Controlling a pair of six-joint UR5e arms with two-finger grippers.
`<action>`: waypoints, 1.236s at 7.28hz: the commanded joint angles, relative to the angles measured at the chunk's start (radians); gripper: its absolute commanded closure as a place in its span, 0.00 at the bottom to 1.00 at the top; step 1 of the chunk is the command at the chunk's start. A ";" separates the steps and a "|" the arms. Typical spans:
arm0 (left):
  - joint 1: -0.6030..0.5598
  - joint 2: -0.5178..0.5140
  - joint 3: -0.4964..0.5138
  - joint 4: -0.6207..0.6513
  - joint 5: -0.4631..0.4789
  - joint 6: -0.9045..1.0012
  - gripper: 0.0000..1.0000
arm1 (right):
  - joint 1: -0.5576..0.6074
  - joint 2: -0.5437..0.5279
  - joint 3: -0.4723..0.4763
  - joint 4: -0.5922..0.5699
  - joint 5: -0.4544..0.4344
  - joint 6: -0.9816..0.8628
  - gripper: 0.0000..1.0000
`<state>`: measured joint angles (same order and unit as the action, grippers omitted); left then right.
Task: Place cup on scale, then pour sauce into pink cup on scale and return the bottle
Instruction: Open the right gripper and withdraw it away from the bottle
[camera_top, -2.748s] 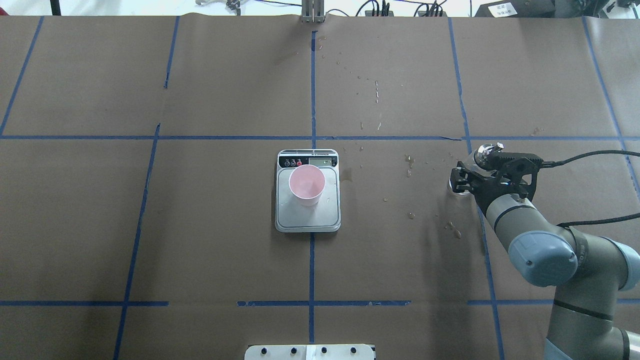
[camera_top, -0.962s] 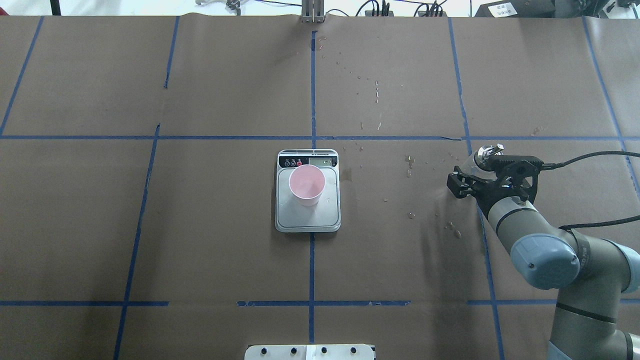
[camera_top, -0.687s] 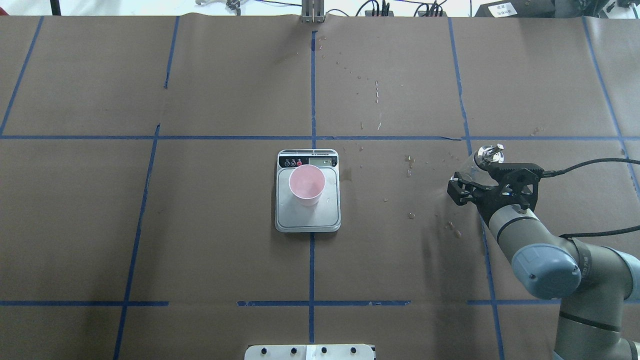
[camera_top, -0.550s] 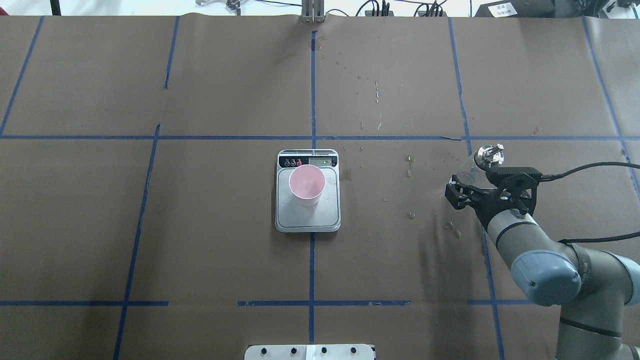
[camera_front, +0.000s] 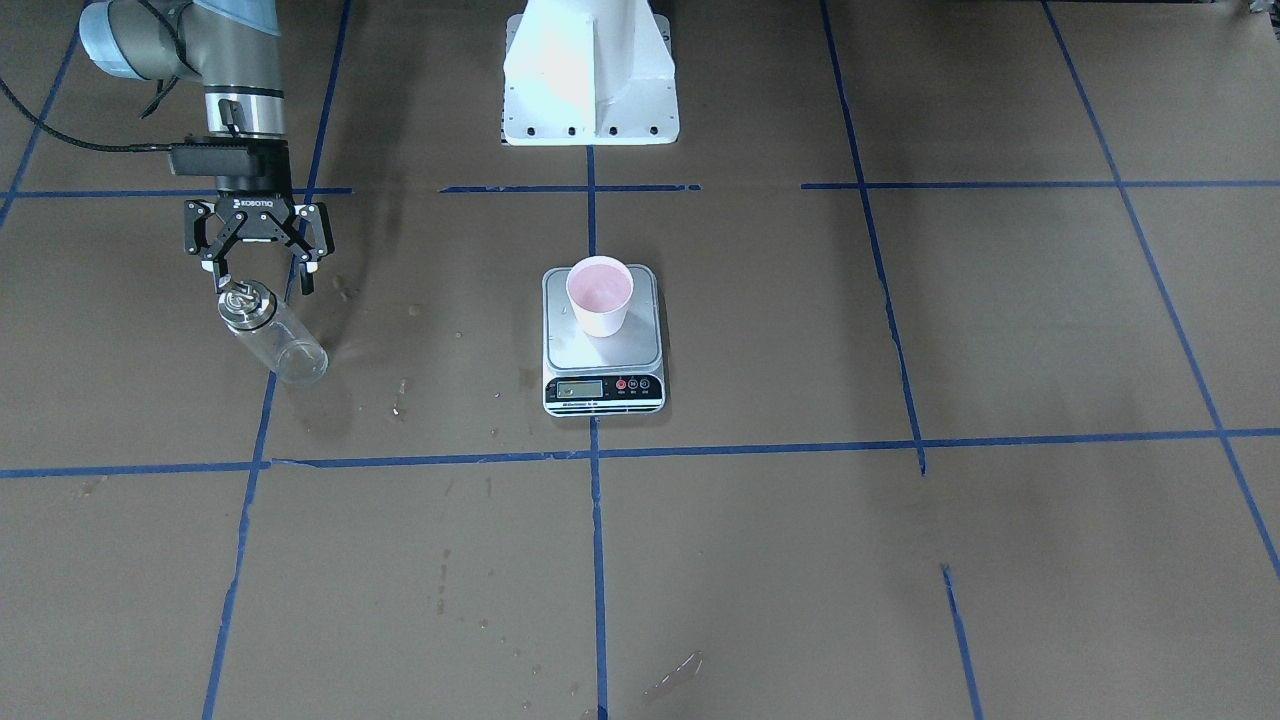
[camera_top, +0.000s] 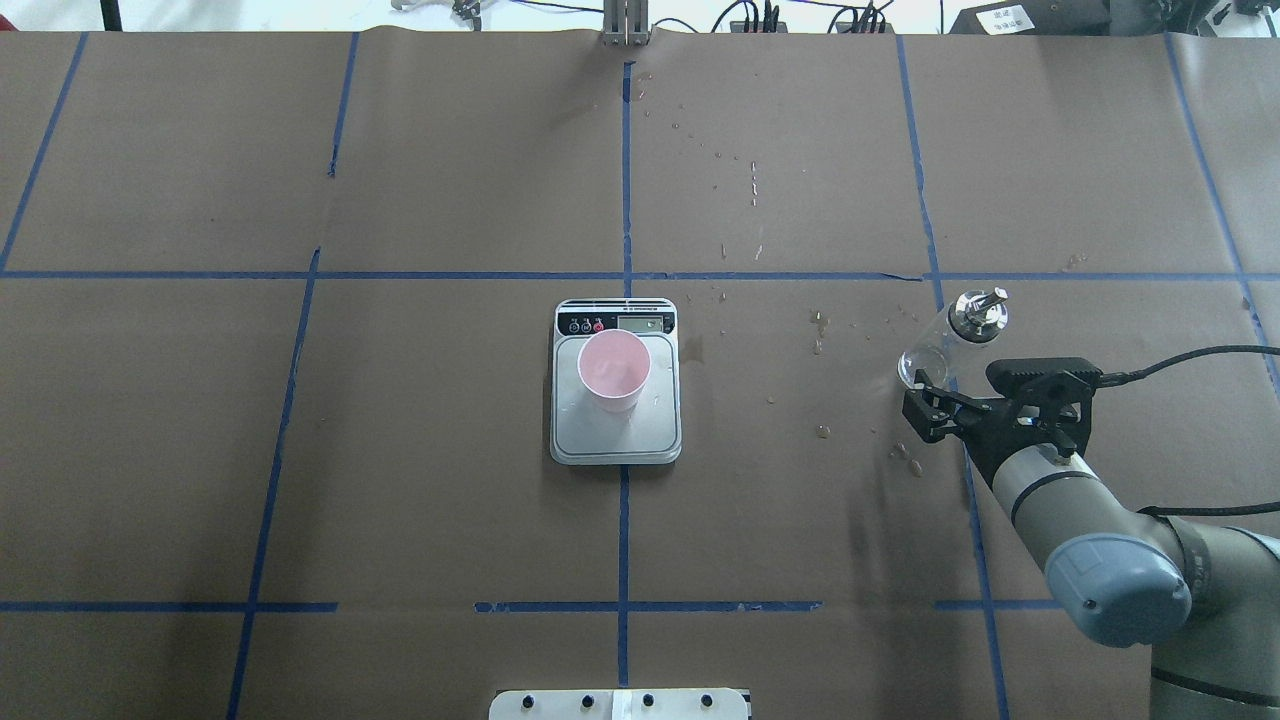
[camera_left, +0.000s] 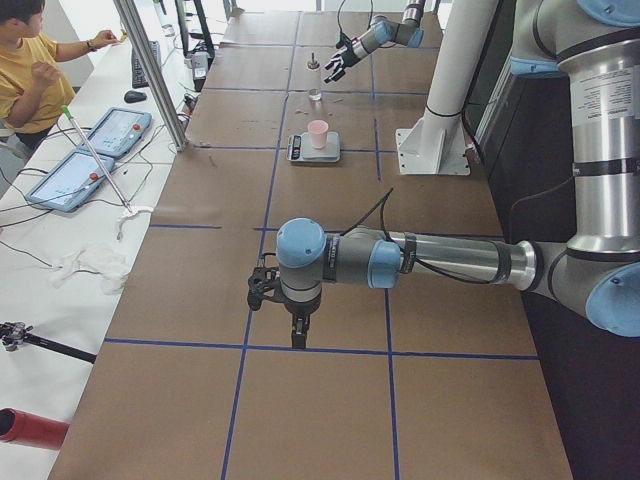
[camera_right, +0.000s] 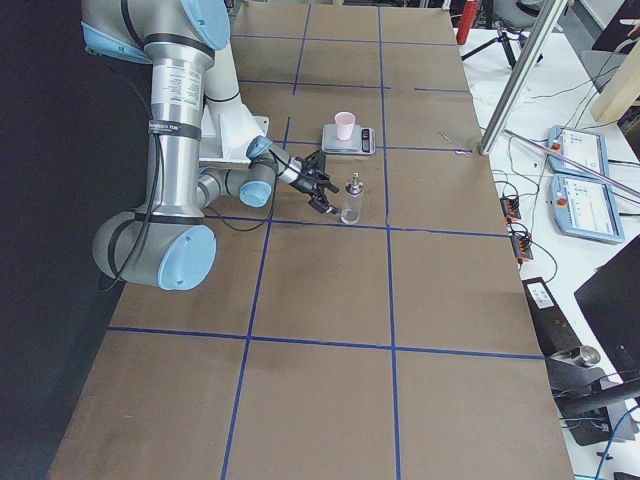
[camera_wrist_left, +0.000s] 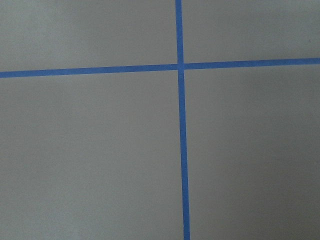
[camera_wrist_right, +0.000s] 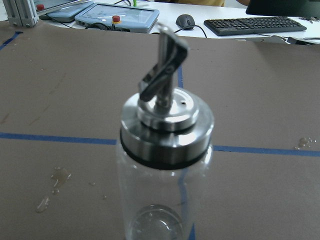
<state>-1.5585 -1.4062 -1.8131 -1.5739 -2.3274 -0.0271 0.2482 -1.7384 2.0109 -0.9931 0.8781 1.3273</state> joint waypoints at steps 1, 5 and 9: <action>0.000 0.001 0.000 0.000 -0.001 0.001 0.00 | -0.006 -0.065 0.022 0.002 0.004 -0.010 0.00; 0.000 0.003 -0.006 0.000 -0.001 0.000 0.00 | 0.067 -0.263 -0.033 0.388 0.158 -0.230 0.00; 0.000 0.001 -0.006 -0.002 -0.013 0.001 0.00 | 0.531 -0.280 -0.049 0.398 0.673 -0.575 0.00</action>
<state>-1.5586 -1.4049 -1.8188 -1.5752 -2.3403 -0.0262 0.6265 -2.0164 1.9741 -0.5967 1.3892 0.8778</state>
